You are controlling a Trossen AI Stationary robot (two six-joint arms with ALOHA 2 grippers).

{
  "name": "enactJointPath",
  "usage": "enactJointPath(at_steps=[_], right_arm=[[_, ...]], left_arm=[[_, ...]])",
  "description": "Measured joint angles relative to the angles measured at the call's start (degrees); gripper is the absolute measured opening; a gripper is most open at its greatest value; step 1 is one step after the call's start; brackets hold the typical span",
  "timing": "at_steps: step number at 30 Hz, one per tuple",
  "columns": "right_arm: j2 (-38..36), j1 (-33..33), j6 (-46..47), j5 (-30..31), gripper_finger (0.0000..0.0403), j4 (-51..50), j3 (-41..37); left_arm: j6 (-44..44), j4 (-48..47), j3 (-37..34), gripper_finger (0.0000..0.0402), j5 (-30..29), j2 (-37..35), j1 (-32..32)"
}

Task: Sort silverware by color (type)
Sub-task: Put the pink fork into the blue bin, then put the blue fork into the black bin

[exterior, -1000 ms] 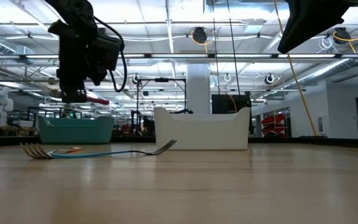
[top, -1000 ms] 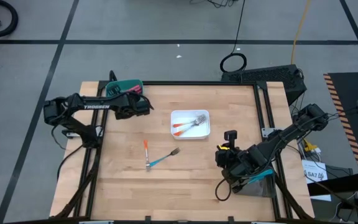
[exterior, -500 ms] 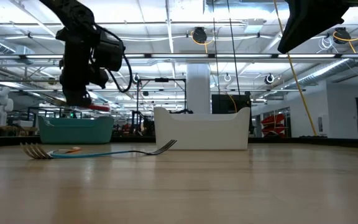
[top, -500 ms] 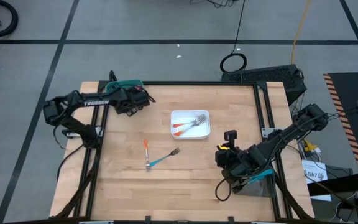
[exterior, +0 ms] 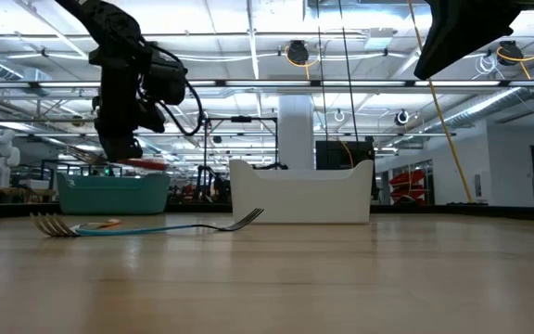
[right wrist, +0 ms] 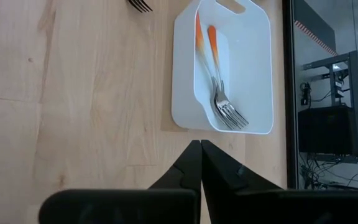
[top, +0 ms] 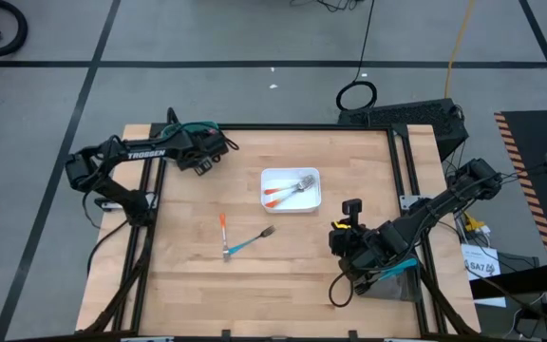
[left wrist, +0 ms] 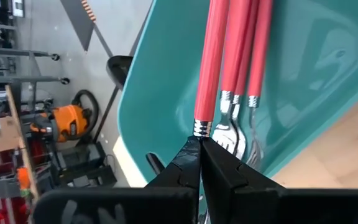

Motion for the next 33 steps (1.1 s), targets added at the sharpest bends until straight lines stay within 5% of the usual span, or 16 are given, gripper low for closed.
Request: enactJointPath(at_steps=[12, 21, 33], right_arm=[[0.0, 0.0, 0.2, 0.0, 0.0, 0.0, 0.0], [0.0, 0.0, 0.2, 0.0, 0.0, 0.0, 0.0], [0.0, 0.0, 1.3, 0.0, 0.0, 0.0, 0.0]], left_arm=[[-0.6, 0.5, 0.0, 0.0082, 0.8, 0.0, 0.0], [-7.6, 0.5, 0.0, 0.0087, 3.4, 0.0, -0.6], [-19.5, 0.4, 0.0, 0.0088, 6.8, 0.0, -17.3]])
